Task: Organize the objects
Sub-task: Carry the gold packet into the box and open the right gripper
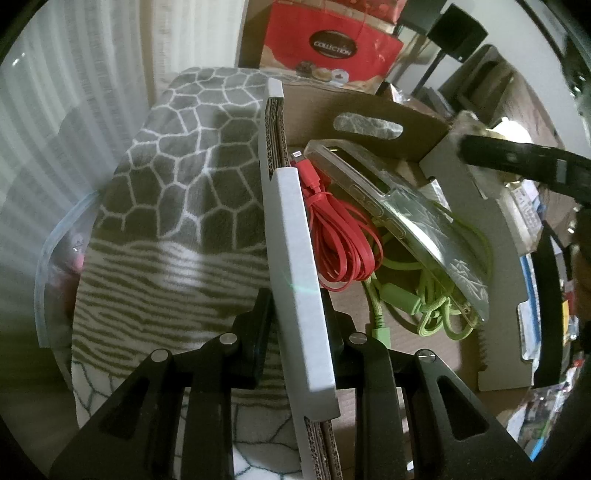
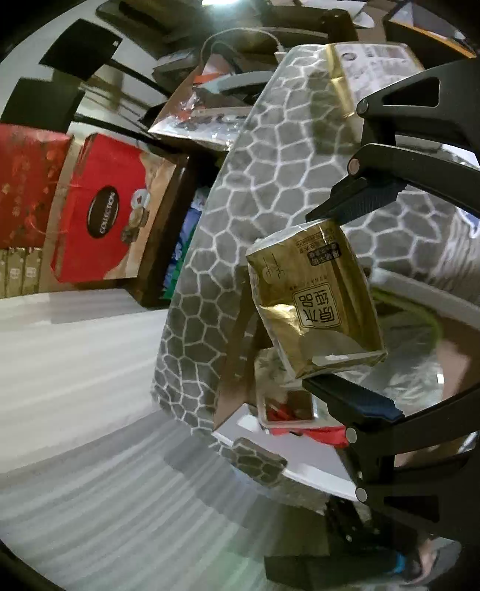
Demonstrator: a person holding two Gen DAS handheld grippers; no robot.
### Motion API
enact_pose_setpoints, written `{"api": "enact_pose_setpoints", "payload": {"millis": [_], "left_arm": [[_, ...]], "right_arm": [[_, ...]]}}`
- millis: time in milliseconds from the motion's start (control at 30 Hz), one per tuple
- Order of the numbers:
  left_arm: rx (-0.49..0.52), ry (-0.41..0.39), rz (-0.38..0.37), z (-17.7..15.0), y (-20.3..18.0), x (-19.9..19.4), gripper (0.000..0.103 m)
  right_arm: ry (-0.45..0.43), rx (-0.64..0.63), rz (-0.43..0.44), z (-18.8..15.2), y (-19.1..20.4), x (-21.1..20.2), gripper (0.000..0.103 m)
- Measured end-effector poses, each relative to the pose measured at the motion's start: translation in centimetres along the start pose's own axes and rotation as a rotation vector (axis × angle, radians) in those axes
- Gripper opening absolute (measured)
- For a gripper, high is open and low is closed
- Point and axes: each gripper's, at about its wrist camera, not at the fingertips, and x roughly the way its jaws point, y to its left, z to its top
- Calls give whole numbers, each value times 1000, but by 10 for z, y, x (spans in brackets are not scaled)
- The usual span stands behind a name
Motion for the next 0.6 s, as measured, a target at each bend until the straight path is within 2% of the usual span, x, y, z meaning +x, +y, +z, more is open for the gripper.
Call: {"api": "enact_pose_setpoints", "payload": {"millis": [167, 333, 467, 600], "left_arm": [[0, 0, -2, 0, 0, 0, 21], [1, -1, 0, -1, -2, -1, 21], [-1, -1, -4, -1, -3, -1, 21], [-1, 1, -1, 0, -3, 0, 21]], "right_arm": [[49, -18, -10, 4, 6, 14, 84], [33, 35, 44, 4, 1, 9, 86], [25, 71, 34, 4, -7, 5, 86], [-1, 95, 79, -2, -16, -4, 86]]}}
